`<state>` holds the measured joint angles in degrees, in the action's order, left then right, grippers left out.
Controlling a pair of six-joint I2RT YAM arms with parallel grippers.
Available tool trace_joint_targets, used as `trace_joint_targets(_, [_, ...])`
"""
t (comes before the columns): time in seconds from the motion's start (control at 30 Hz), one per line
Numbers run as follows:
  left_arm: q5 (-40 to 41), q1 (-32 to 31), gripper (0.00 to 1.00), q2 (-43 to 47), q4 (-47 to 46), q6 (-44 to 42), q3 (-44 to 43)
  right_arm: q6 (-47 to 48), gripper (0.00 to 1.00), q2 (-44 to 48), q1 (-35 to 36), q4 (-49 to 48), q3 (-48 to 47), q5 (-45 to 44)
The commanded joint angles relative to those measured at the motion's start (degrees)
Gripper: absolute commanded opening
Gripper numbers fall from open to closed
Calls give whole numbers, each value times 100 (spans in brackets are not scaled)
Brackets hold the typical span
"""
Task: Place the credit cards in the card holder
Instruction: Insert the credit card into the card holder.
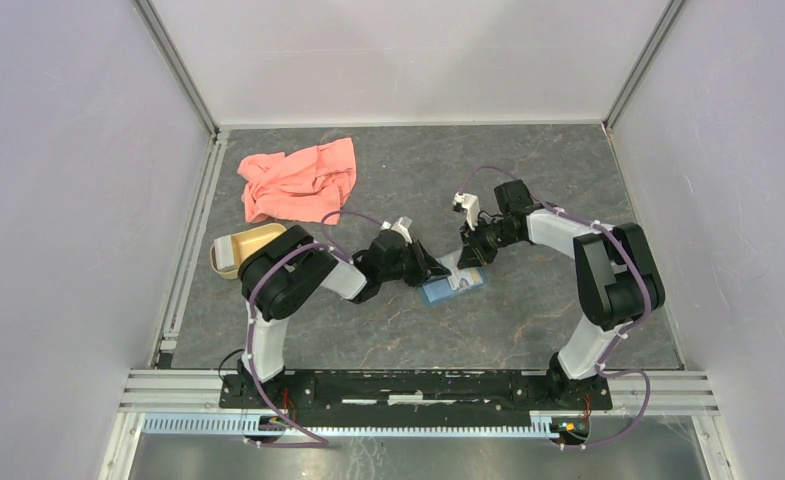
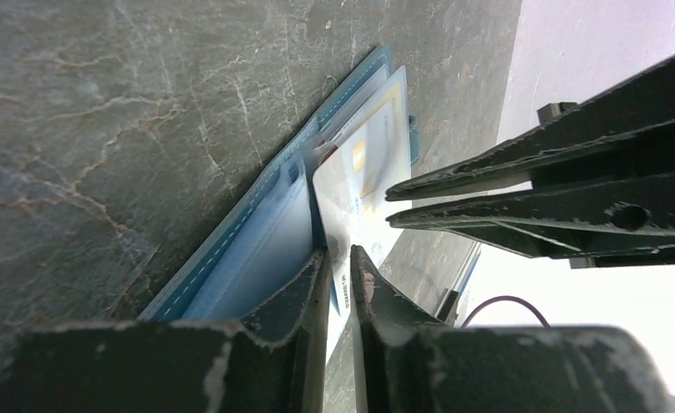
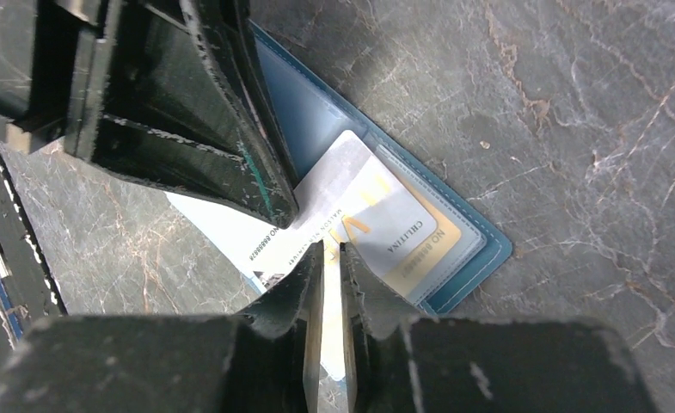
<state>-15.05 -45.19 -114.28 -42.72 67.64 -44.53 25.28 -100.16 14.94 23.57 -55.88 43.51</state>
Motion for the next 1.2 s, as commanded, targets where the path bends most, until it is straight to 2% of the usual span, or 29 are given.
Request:
trace_joint_targets(0.0, [154, -25, 21, -77, 218, -341, -121, 405, 18, 460, -87, 79, -63, 210])
trace_joint_targets(0.1, [155, -25, 20, -81, 252, -360, -151, 579, 18, 662, -173, 142, -83, -8])
trace_joint_targets(0.2, [148, -25, 18, -86, 297, -374, -187, 659, 14, 831, -190, 118, -73, -726])
trace_joint_targets(0.3, [137, -25, 16, -84, 356, -411, -225, 830, 8, 704, -188, 396, -235, -1478])
trace_joint_targets(0.53, [83, -29, 13, -144, 501, -474, -389, 1030, 4, 416, 79, 736, -408, -2209])
trace_joint_targets(0.8, [77, -31, 11, -325, 574, -435, -568, 1127, 3, -76, 234, 1141, -586, -1772])
trace_joint_targets(1.17, [3, -157, 13, -567, 322, -190, -831, 1111, 2, -179, 331, 1219, -627, -1379])
